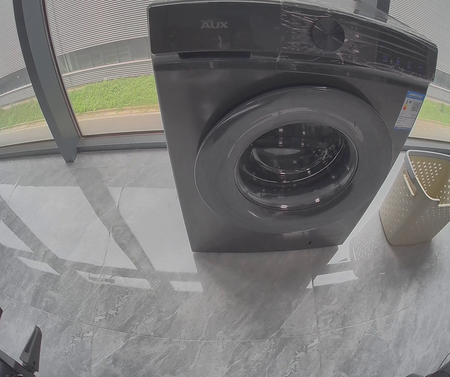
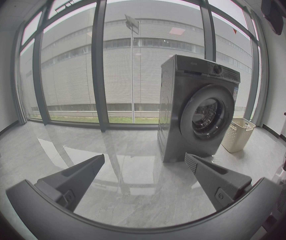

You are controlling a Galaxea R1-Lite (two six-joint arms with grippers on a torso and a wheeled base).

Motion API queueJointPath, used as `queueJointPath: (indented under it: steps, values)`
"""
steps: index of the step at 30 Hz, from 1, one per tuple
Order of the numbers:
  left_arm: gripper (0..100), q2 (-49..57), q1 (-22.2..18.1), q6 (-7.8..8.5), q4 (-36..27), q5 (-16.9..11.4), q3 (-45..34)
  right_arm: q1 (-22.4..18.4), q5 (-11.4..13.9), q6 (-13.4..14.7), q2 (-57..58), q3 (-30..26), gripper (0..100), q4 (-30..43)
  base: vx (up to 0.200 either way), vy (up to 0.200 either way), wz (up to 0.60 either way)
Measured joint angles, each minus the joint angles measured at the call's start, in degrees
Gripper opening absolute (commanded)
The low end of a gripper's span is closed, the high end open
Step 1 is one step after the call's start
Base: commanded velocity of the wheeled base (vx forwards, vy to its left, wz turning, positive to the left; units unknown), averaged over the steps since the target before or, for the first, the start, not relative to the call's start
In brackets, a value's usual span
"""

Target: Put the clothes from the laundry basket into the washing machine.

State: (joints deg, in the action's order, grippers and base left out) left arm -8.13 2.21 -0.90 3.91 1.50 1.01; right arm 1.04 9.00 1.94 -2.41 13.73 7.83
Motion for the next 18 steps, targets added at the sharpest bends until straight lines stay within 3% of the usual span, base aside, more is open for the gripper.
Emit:
queueJointPath:
  steps: [5,8,10,12,14,16,18]
  values:
    - [100,4.4,-2.5,0.39,-0.1,-1.7,0.0,0.4,9.2,2.5,-3.6,1.5,100,1.0,0.000,0.000,0.00]
    - [100,5.7,-2.5,-0.65,0.0,-2.1,0.0,0.7,13.0,3.2,-6.8,1.9,100,0.1,0.000,0.000,0.00]
    - [100,6.3,-2.5,-3.36,0.0,-2.3,0.0,0.8,14.2,3.3,-9.1,1.9,100,-1.0,0.000,0.000,0.00]
    - [100,6.7,-2.4,-7.08,0.0,-2.6,0.0,0.8,14.8,3.3,-11.6,2.0,100,-2.7,0.000,-0.100,0.00]
    - [100,6.9,-2.4,-9.00,0.1,-3.0,0.0,0.9,15.2,3.3,-14.1,2.0,100,-4.6,0.000,-0.200,0.00]
    - [100,7.1,-2.3,-9.11,0.0,-3.3,0.0,0.9,15.4,3.3,-16.2,2.0,100,-5.4,0.000,-0.200,0.00]
    - [100,7.2,-2.3,-7.17,-0.1,-3.2,0.0,0.9,15.5,3.3,-17.8,1.9,100,-5.8,0.000,-0.100,0.00]
